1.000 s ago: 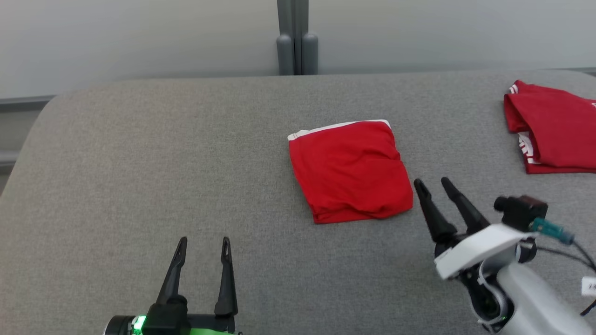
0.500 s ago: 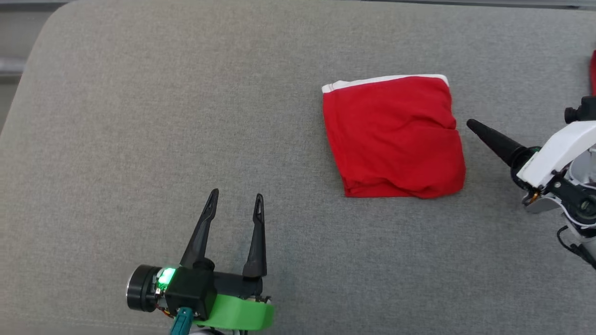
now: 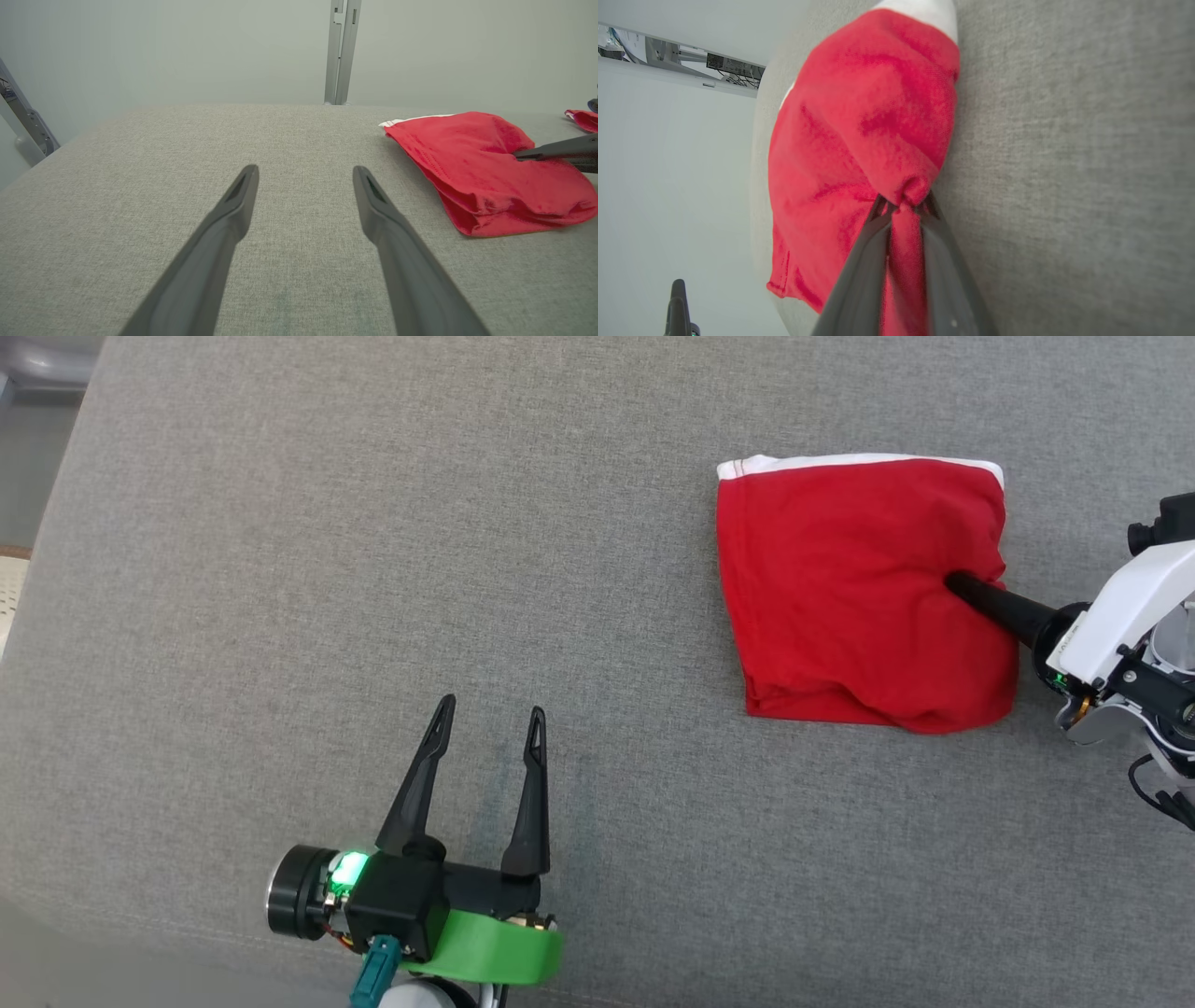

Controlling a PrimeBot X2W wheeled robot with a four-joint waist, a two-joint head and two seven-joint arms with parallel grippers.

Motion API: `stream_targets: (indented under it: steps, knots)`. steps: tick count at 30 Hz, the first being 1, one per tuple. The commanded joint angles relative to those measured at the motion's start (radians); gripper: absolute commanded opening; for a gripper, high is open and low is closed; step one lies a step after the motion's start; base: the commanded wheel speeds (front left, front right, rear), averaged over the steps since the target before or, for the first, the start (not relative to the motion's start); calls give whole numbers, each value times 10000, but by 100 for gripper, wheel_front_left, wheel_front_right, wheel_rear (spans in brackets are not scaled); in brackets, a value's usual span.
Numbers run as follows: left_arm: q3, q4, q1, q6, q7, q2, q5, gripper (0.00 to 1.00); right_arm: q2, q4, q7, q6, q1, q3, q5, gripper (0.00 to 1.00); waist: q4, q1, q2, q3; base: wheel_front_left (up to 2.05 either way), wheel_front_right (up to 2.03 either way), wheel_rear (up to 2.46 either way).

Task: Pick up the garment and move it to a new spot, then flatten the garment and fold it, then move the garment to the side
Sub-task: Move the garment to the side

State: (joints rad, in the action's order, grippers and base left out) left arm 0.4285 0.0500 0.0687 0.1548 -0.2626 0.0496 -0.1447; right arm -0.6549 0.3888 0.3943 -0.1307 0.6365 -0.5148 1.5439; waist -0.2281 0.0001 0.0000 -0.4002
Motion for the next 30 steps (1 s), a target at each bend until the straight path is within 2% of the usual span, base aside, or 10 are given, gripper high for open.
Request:
stream_targets:
  steps: [1,9,21,30]
  knots:
    - [-7,-1,149,31,-25,21,-8,100,-51,-20,-55,4,-51,-89,-120,0,58,-1,0,22,0,0,0]
    - [-69,162,315,-124,-24,21,335,100,-745,-491,-491,4,521,-233,-893,0,757,-1,0,-206,0,0,0]
    - [-220,526,979,-562,-14,30,1084,100,-2749,-842,-1077,4,1367,171,-1349,0,1869,-1,0,-1256,0,0,0]
    - [-182,664,1367,-752,-14,152,1429,100,-4215,-959,-1321,4,1713,609,-1489,0,2197,-1,0,-2009,0,0,0]
